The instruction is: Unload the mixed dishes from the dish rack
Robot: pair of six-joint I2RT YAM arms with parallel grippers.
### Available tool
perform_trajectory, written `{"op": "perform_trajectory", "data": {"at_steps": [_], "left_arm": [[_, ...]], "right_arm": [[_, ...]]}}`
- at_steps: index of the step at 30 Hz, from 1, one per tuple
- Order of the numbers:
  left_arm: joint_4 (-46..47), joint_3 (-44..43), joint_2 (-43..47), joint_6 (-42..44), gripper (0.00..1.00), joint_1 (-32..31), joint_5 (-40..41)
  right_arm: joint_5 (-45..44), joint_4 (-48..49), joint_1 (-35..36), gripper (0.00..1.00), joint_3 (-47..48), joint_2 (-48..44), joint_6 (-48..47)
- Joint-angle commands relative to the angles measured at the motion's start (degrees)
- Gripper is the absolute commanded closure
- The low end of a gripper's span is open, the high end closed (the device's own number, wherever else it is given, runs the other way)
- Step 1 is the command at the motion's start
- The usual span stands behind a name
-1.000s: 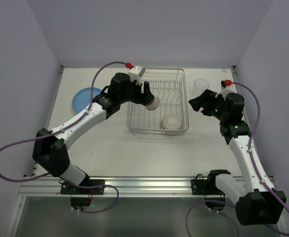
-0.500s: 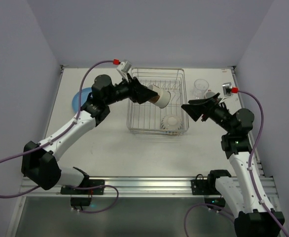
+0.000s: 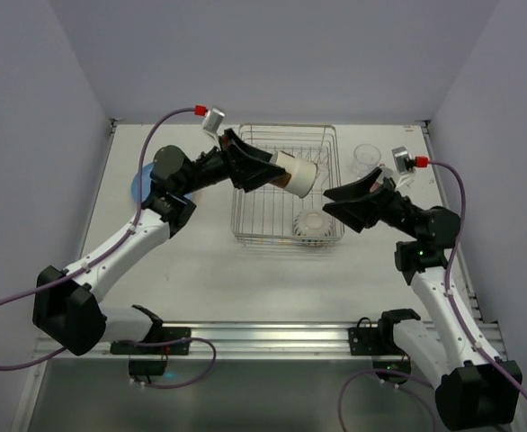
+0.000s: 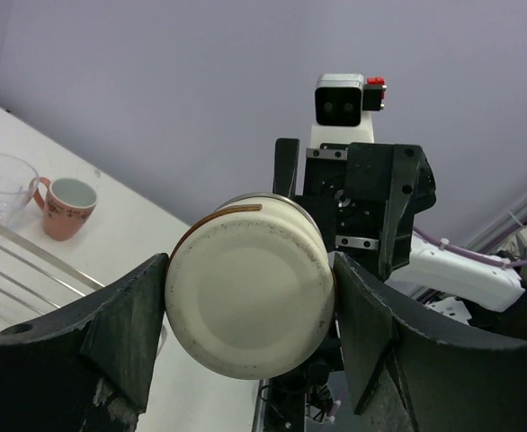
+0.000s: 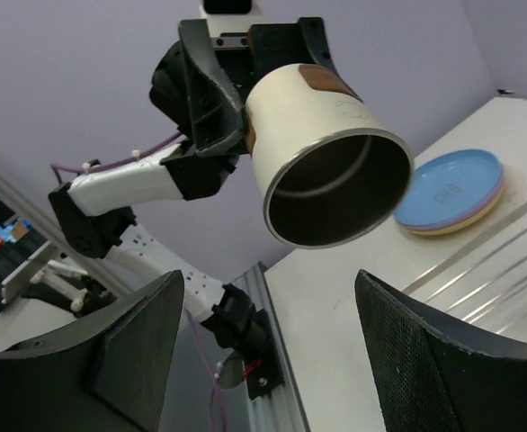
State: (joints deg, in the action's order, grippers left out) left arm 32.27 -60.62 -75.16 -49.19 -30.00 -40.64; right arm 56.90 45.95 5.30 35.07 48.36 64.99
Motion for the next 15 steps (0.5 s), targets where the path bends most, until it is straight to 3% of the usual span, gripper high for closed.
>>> {"op": "perform_trajectory", "data": {"at_steps": [1, 7, 15], "left_arm": [[6.84, 0.41, 0.98, -3.90, 0.40, 0.47, -2.69], [7.98, 1.38, 0.71, -4.95, 0.39, 0.29, -3.30], [8.69, 2.79, -0.08, -4.95, 0.38, -0.50, -2.78]], "right_arm": [[1.72, 7.04, 2.52, 0.22, 1.05, -0.19, 2.42], [0.22, 5.81, 4.37, 0.32, 1.32, -0.28, 0.57], [-0.65, 8.89, 6.21, 0.33, 1.05, 1.39, 1.63]]}}
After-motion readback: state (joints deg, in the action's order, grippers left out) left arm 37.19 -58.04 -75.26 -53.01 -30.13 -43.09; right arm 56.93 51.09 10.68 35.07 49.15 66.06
